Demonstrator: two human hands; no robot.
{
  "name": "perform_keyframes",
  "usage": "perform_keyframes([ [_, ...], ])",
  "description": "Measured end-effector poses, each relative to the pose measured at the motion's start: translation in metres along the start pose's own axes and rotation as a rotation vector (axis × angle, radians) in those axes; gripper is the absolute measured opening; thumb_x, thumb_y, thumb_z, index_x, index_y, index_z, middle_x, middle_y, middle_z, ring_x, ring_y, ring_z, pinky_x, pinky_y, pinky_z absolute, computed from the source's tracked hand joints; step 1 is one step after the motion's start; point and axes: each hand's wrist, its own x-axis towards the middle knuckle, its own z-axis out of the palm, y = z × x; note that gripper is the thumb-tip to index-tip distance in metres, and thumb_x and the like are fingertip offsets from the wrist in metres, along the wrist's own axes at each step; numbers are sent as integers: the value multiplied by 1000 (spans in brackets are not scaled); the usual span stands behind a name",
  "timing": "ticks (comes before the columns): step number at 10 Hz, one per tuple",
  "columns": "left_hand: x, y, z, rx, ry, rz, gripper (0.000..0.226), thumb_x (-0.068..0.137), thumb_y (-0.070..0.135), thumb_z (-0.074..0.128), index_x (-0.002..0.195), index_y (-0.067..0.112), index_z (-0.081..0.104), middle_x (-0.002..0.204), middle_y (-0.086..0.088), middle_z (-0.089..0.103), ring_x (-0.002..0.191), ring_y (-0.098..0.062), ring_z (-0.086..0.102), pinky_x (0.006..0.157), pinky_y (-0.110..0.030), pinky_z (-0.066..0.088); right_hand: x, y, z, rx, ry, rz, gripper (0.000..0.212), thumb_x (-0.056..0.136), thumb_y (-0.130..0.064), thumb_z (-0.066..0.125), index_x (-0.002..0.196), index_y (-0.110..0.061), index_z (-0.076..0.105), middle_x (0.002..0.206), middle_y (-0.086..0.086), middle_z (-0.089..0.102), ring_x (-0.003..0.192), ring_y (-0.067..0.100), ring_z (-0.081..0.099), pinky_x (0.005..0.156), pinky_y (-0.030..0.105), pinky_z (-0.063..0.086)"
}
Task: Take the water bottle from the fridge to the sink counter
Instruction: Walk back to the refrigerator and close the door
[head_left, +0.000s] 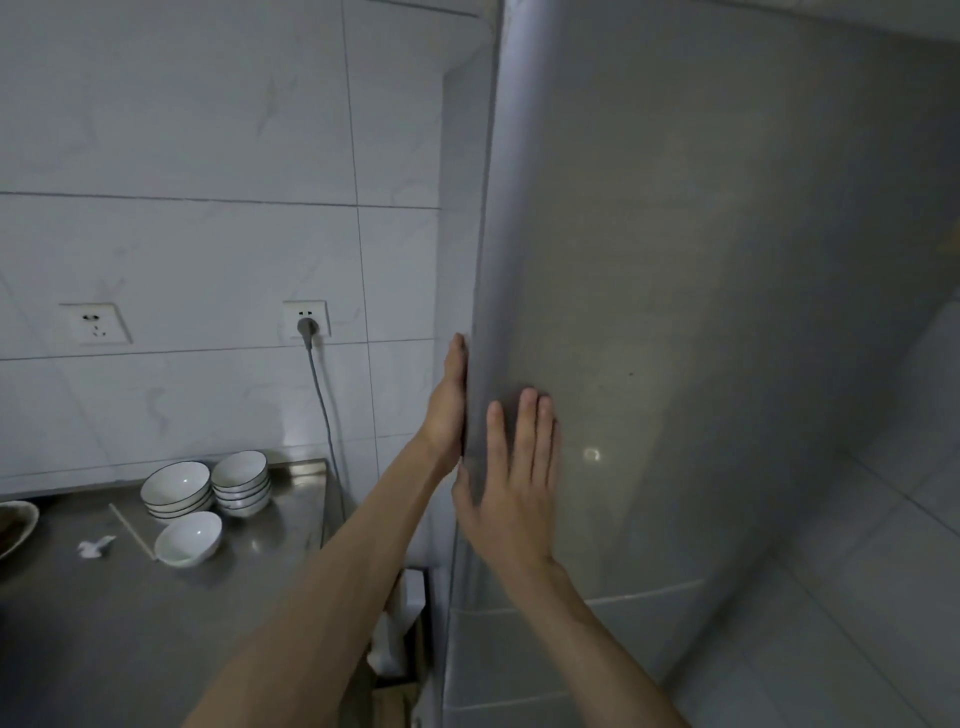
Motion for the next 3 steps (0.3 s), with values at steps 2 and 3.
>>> perform_keyframes([
  [2, -23, -35, -8, 99, 69, 22, 75, 102, 70, 19, 148, 26, 57, 133, -2, 74, 128, -22, 67, 113, -42, 49, -46, 24, -41, 171, -177, -70, 55, 89, -18, 58, 143, -10, 53, 155, 7, 46, 145, 22, 42, 118, 33, 35],
  [3, -39, -71, -15, 102, 150, -53, 70, 101, 70, 24, 142, 28, 62, 109, 11, 82, 103, -4, 78, 85, -22, 63, -98, 39, -50, 177, -267, -22, 51, 73, -23, 76, 124, -19, 70, 126, -1, 70, 111, 15, 70, 94, 22, 52],
])
